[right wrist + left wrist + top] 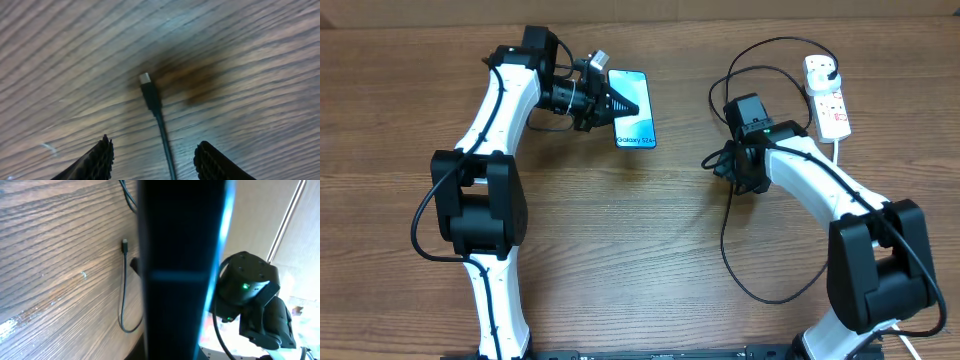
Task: Plug charger to phone and switch on socket
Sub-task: 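Lower the right gripper and grasp the black cable's USB-C plug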
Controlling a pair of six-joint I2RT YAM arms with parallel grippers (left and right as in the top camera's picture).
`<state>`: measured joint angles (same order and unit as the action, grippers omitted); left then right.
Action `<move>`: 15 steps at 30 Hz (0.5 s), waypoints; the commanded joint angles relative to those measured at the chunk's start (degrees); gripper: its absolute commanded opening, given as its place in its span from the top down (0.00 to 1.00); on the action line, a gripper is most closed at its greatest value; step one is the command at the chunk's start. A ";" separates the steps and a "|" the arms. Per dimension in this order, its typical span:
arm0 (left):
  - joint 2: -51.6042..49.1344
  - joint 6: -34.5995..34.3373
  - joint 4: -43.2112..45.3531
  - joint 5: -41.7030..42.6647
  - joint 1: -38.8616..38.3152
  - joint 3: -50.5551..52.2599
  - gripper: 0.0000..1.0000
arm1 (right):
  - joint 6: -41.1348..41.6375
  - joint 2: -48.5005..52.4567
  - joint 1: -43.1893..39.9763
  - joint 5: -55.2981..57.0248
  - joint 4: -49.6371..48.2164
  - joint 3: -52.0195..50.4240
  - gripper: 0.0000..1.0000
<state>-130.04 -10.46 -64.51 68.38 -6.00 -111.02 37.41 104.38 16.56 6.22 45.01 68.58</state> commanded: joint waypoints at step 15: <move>0.22 1.51 0.02 3.02 -0.35 -0.57 0.96 | -9.90 2.47 -0.31 2.82 -3.89 0.00 0.61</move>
<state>-130.04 -10.31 -64.51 68.38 -6.00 -111.02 28.97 106.08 16.49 8.16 41.91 68.58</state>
